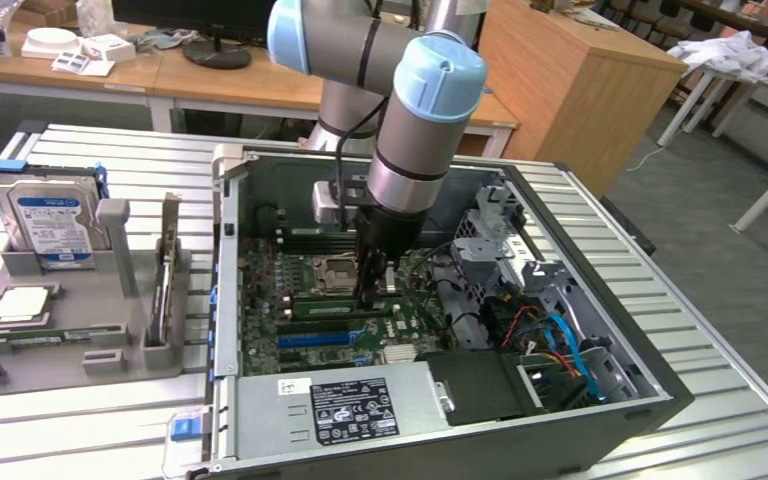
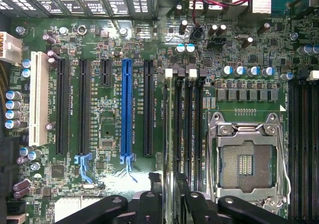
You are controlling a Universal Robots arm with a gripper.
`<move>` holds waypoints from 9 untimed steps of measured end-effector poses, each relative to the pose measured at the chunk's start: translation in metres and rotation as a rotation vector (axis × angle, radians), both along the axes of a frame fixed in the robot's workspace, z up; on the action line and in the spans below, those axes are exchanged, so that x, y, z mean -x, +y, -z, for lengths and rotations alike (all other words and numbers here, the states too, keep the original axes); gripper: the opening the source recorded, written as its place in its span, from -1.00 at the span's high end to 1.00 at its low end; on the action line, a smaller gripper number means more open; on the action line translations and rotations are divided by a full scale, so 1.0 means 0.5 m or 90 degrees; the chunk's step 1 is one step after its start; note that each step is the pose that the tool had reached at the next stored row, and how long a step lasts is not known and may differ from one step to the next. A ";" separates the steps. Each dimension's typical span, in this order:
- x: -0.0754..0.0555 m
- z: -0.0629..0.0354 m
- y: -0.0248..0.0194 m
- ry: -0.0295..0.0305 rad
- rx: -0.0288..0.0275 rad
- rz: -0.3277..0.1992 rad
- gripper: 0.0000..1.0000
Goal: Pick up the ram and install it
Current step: 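Insert the ram into the slot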
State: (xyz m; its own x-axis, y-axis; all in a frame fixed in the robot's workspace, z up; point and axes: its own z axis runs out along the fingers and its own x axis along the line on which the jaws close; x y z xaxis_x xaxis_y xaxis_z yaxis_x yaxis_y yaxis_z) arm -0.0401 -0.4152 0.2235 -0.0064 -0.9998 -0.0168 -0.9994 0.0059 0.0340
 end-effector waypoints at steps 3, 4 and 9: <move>0.000 -0.007 0.0000 0.0000 0.0000 0.000 0.50; 0.000 -0.012 0.0000 0.0000 0.0003 0.000 0.50; -0.002 -0.041 0.0000 0.0001 0.0024 0.000 0.50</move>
State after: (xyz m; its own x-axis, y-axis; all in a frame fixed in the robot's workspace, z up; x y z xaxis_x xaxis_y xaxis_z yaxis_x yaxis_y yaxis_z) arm -0.0393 -0.4152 0.2440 -0.0064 -0.9999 -0.0130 -0.9994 0.0059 0.0340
